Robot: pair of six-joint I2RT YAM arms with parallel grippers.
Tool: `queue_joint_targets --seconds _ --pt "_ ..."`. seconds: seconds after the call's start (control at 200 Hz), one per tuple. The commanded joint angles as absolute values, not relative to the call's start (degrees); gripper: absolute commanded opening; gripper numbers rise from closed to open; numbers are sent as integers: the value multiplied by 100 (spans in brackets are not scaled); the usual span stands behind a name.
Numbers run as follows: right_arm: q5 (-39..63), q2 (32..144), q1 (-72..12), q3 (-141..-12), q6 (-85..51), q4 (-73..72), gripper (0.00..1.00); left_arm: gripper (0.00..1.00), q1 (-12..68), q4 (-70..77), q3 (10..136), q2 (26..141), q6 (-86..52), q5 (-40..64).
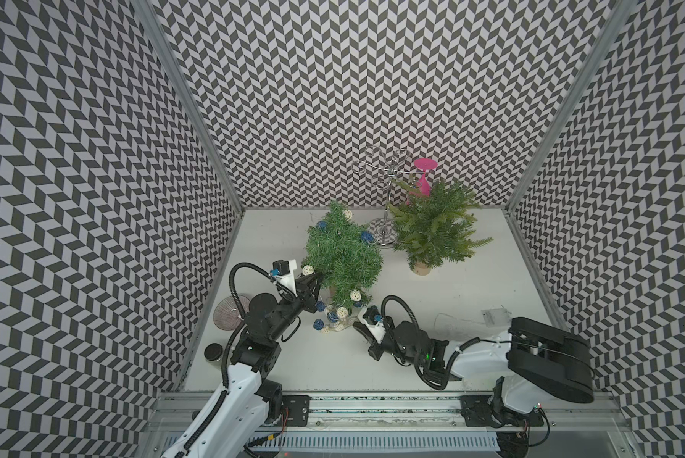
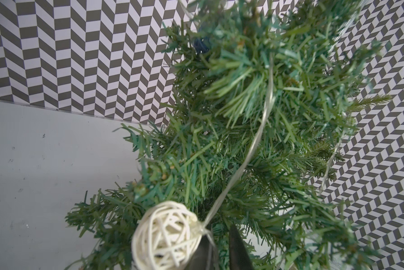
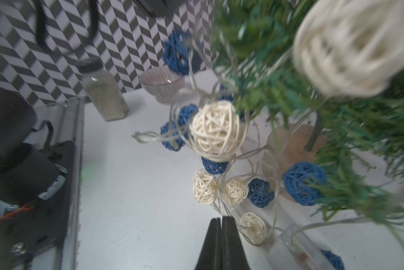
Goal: Wrap string light around the christmas tree
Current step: Wrap the light string around the Christmas tree.
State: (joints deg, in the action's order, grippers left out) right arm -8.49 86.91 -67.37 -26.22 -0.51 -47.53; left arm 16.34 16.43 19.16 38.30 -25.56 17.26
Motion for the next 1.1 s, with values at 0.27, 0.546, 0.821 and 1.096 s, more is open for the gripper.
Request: queue_joint_targets --seconds 0.27,0.546,0.821,1.096 --pt "-481 8731 -6807 -3033 281 -4665 37 15 1579 1910 1811 3837 -2616 1849" --pt "-1049 8431 -7082 -2928 1616 -5070 53 15 1581 1916 1787 3863 -2587 1830" --pt "-1296 8750 -7171 -3227 3326 -5124 65 15 1582 1924 1762 3790 -2577 1925" --pt "-1742 9489 -7449 -3879 4009 -4872 58 15 1582 1975 1721 3800 -2580 1977"
